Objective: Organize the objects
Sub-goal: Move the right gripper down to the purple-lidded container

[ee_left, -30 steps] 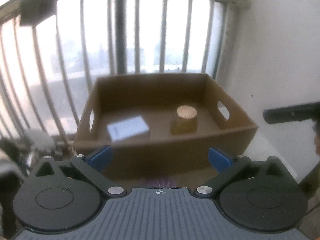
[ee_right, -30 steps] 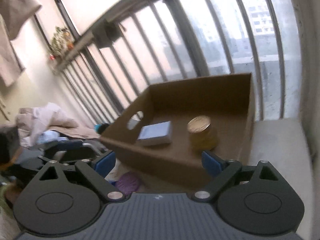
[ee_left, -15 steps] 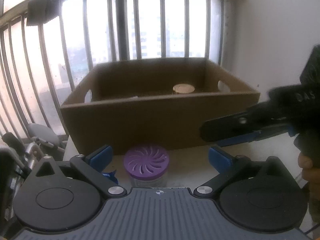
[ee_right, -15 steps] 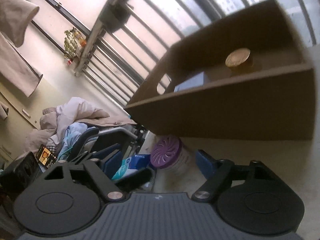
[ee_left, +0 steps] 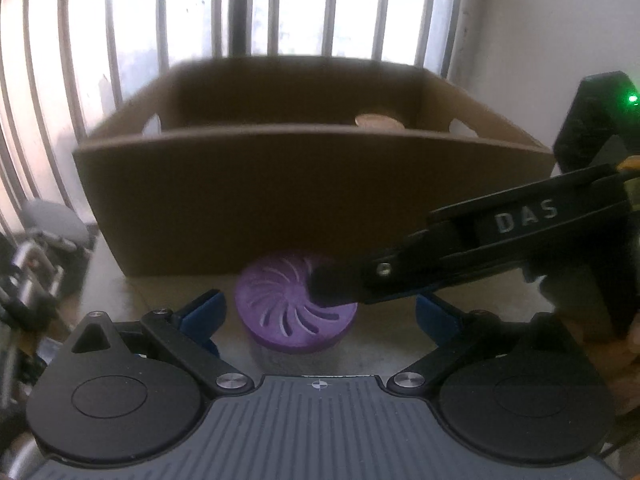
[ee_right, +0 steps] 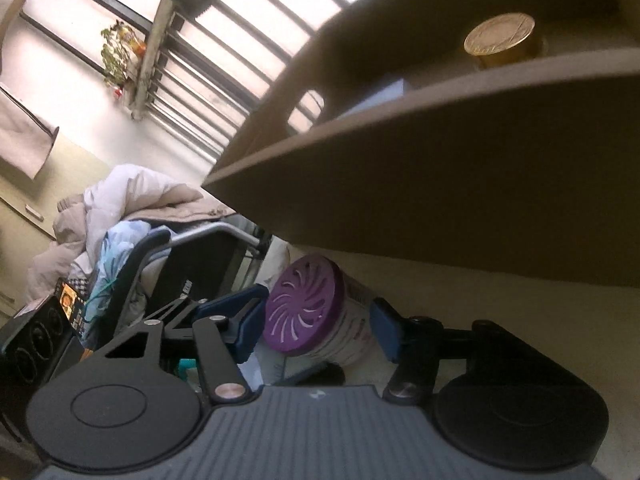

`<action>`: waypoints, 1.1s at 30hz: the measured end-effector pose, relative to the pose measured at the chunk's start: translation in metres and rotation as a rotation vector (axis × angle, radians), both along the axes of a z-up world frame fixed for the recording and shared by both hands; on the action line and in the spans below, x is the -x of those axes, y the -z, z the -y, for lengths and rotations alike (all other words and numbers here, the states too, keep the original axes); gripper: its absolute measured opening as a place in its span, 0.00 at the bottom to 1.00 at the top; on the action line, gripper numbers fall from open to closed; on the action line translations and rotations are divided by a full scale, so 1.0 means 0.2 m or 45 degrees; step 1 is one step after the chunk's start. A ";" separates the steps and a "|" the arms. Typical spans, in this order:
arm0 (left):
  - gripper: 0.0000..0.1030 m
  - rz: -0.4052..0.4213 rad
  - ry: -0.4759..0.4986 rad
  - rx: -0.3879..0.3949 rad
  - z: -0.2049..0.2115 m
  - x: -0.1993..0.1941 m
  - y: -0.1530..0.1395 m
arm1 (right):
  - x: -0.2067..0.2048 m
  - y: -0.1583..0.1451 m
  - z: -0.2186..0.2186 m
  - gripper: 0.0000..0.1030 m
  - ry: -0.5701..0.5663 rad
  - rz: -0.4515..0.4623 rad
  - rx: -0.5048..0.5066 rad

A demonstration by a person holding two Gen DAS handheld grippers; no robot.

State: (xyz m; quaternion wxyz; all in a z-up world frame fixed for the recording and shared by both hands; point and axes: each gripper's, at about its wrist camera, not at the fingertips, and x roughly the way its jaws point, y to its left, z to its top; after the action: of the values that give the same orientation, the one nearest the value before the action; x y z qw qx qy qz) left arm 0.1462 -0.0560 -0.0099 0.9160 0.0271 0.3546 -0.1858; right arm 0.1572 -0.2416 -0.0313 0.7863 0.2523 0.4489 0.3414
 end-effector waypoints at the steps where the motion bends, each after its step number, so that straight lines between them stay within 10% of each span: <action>1: 0.99 -0.012 0.006 0.015 0.00 -0.01 0.02 | -0.01 0.01 0.00 0.57 -0.007 -0.004 0.002; 22: 0.99 -0.086 0.205 0.178 0.16 0.25 0.07 | 0.22 -0.01 0.28 0.57 0.106 -0.024 0.067; 33: 0.99 0.032 0.264 0.042 0.25 0.46 0.11 | 0.38 -0.07 0.38 0.62 0.178 0.025 0.199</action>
State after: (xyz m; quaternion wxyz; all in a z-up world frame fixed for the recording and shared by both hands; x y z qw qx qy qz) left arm 0.0546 -0.1057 -0.0320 0.8965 0.0508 0.3354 -0.2849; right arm 0.0804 -0.3174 -0.0166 0.8299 0.2174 0.4478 0.2519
